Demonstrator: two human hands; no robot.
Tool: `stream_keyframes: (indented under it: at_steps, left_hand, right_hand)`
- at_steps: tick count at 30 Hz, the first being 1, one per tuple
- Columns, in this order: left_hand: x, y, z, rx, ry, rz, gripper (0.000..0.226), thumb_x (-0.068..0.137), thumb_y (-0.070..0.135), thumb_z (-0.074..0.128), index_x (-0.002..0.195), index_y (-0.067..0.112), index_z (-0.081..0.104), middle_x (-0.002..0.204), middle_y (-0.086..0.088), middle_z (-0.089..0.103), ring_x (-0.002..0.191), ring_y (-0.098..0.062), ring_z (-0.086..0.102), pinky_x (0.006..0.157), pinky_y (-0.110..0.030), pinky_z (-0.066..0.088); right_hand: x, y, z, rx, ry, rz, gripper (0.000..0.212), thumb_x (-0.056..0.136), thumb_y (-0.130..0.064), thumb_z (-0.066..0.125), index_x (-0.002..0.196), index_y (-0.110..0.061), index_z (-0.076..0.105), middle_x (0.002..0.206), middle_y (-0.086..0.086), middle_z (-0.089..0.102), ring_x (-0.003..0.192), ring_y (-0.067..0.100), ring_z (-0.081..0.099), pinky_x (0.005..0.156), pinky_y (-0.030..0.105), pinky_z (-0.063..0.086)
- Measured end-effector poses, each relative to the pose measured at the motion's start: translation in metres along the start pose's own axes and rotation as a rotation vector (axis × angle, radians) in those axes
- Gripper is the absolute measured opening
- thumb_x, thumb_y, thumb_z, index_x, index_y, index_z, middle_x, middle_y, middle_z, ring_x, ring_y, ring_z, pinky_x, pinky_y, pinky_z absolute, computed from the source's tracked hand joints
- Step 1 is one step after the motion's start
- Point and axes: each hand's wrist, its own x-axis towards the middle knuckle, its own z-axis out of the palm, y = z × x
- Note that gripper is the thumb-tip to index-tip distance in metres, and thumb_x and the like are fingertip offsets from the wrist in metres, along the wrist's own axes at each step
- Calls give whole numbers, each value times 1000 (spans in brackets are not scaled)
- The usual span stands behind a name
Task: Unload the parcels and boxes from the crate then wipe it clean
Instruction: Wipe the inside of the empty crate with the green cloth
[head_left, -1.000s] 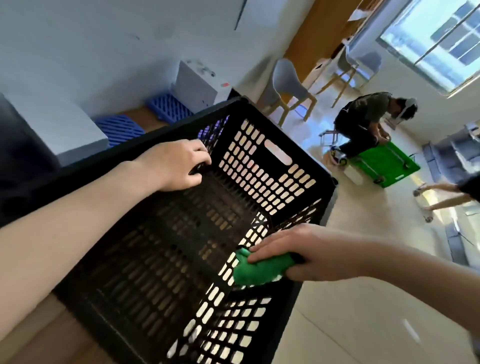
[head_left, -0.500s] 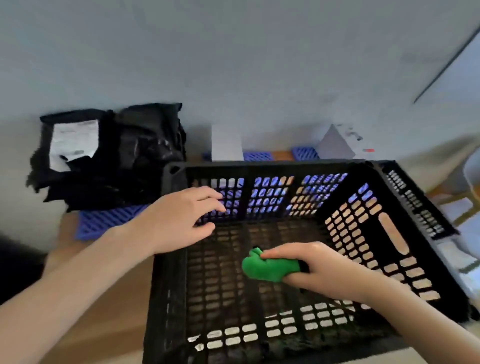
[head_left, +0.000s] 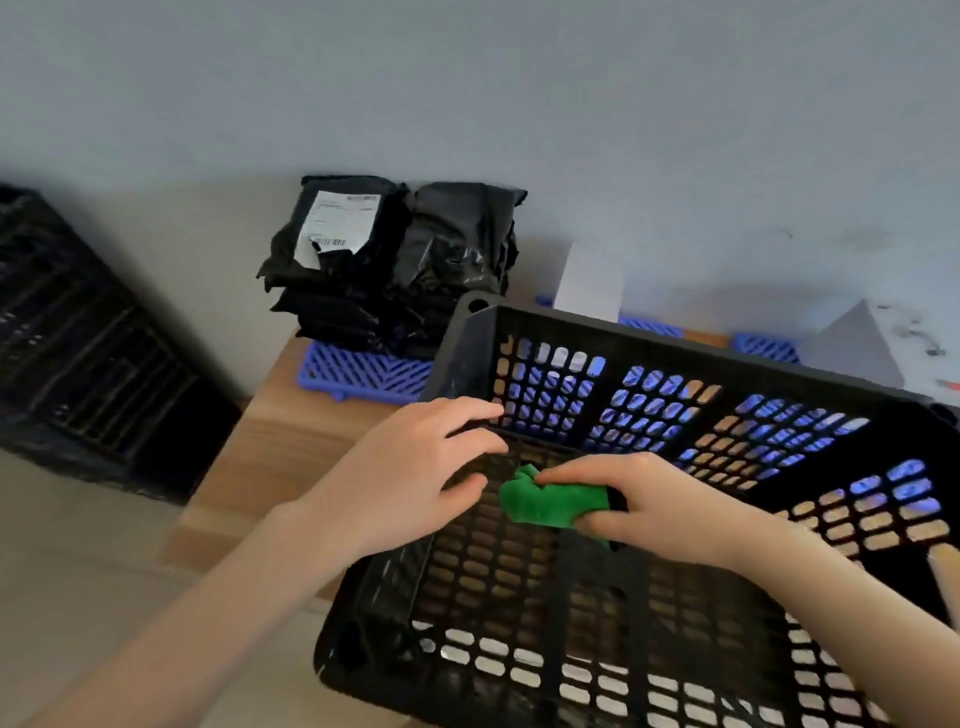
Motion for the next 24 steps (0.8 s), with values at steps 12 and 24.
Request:
stream_keyframes:
  at_steps: [12, 24]
  left_hand:
    - [-72, 93, 28, 29, 209, -534, 38, 90, 33, 67, 125, 19, 63, 145, 3, 46, 133, -11, 43, 111, -24, 30]
    - [-80, 141, 46, 1, 454, -943, 43, 104, 36, 31, 142, 23, 45, 149, 10, 40, 137, -3, 32, 115, -30, 27]
  right_hand:
    - [6, 34, 8, 197, -149, -306, 50, 88, -21, 67, 132, -39, 53, 117, -27, 56, 106, -15, 51, 88, 4, 40]
    - [-2, 21, 65, 467, -207, -370, 49, 92, -25, 60, 135, -44, 46, 122, -24, 52, 106, -5, 54, 84, 15, 52]
